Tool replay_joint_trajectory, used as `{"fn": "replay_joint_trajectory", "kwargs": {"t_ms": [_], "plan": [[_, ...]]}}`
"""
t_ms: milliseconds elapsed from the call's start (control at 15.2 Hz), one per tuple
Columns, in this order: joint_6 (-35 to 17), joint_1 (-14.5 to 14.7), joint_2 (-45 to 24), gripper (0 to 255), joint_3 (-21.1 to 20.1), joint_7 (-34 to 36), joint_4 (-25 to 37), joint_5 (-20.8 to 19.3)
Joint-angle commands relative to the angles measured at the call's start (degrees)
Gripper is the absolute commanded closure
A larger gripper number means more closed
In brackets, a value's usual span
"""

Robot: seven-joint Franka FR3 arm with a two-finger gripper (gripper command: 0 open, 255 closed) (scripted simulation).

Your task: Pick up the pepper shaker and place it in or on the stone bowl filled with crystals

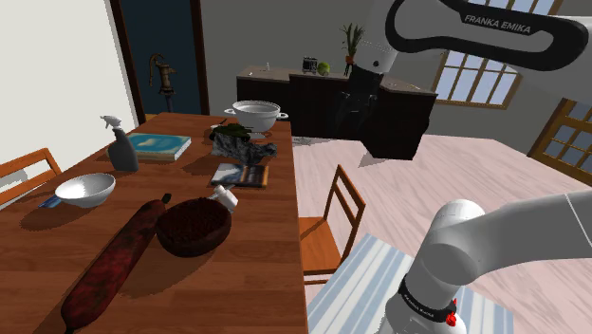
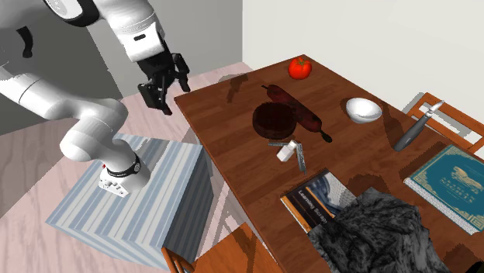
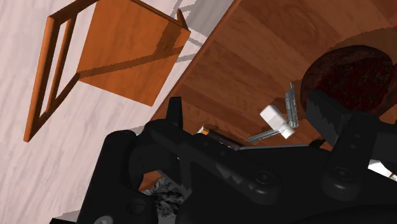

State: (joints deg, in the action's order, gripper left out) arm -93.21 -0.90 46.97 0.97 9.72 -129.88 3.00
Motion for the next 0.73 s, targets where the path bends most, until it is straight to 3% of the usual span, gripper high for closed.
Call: {"fn": "replay_joint_trajectory", "kwargs": {"t_ms": [0,660], "plan": [[0.00,0.00,0.00,0,0.00,0.00,0.00,0.00],[-20.47,2.91,-13.06,0,-2.41,-3.79,-4.79,0.07]]}}
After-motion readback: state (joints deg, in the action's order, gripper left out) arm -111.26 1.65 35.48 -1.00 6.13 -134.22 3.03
